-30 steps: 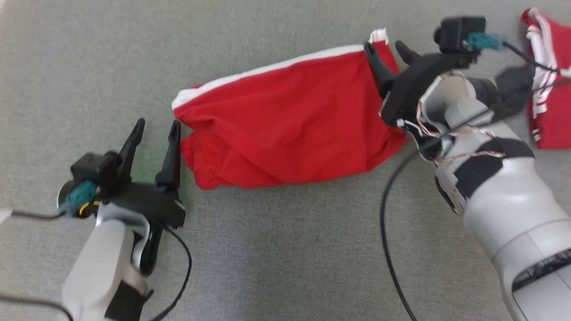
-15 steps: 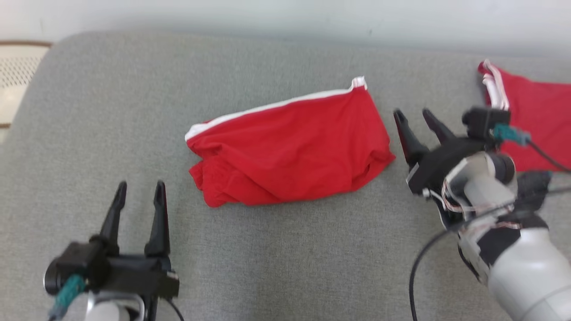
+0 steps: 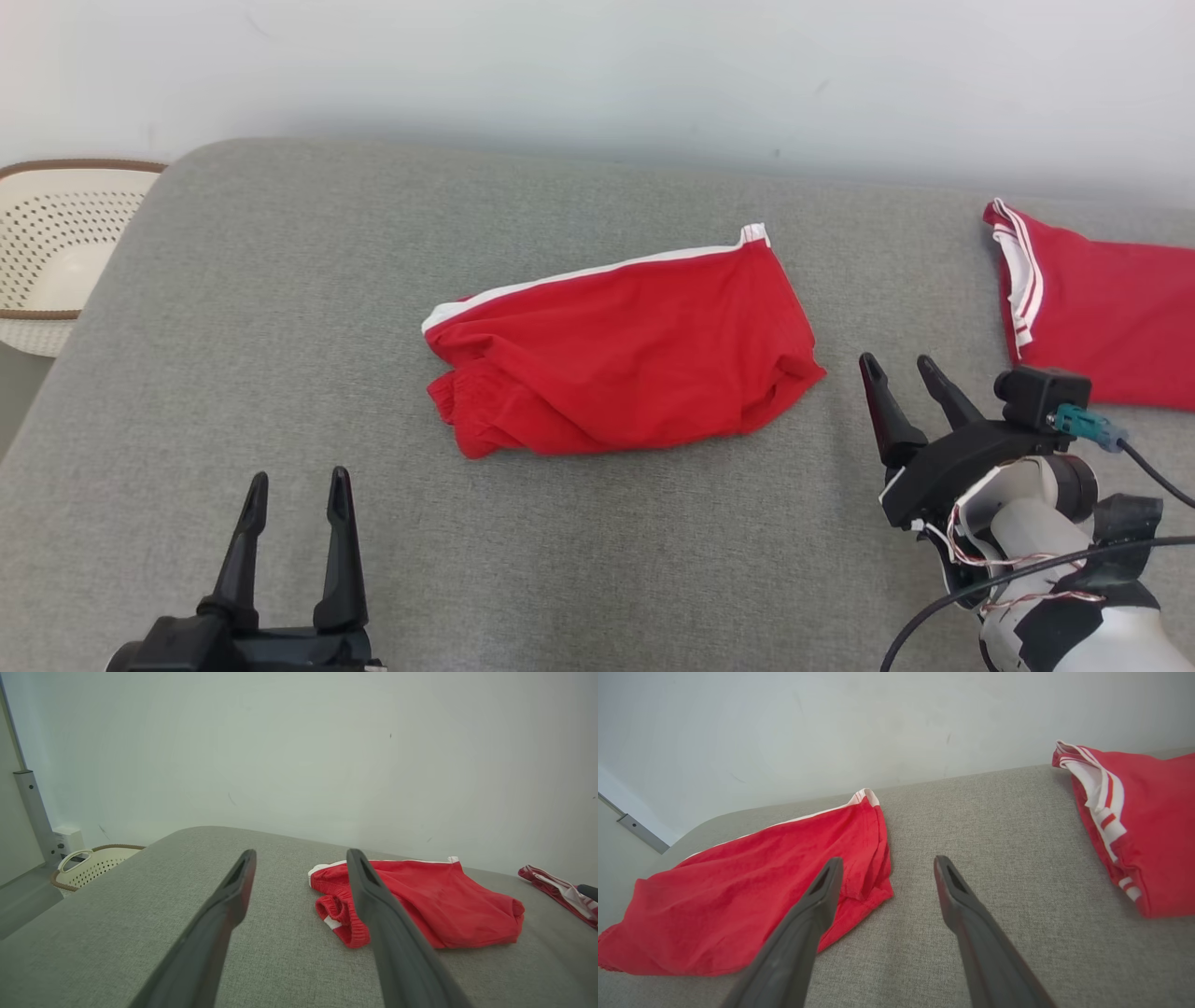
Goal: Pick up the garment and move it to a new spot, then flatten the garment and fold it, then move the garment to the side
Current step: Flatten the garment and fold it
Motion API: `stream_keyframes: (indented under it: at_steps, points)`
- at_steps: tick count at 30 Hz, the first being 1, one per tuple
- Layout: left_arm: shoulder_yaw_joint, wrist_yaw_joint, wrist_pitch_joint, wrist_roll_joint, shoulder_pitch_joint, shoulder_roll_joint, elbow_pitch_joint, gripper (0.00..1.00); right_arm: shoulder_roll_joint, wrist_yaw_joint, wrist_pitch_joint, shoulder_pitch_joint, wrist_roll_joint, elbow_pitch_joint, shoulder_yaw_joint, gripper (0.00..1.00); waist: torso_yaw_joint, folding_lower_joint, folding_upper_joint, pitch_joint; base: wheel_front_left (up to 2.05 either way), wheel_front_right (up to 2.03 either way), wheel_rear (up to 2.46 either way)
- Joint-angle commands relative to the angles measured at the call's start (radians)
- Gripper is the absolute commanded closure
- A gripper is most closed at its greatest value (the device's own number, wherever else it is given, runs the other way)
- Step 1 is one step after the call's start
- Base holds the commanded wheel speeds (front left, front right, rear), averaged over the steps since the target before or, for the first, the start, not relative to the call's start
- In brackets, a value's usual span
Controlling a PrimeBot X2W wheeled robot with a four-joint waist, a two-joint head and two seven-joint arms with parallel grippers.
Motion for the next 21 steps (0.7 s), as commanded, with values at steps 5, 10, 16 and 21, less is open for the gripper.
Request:
stream_keyframes:
  at_steps: [5,10,16,21]
  points:
    - [-0.011,-0.002,-0.003,-0.005,0.026,-0.004,-0.006,0.00,0.019,-0.001,0.002,0.027,-0.041,-0.005,-0.051,0.00,0.034,0.0002,0.0001,-0.017,0.00,0.00,0.00]
    - [-0.025,-0.007,-0.003,-0.007,0.012,-0.005,-0.001,0.00,0.039,-0.001,0.043,-0.017,-0.088,0.032,-0.103,0.00,0.065,0.0002,0.0001,-0.005,0.00,0.00,0.00]
    - [-0.066,-0.001,-0.003,-0.032,-0.013,-0.005,0.012,0.00,0.092,-0.001,0.087,-0.111,-0.195,0.200,-0.173,0.00,0.114,0.0002,0.0001,0.026,0.00,0.00,0.00]
    - [-0.086,0.005,-0.003,-0.051,-0.029,-0.005,0.026,0.00,0.112,-0.001,0.093,-0.157,-0.249,0.327,-0.209,0.00,0.149,0.0002,0.0001,0.042,0.00,0.00,0.00]
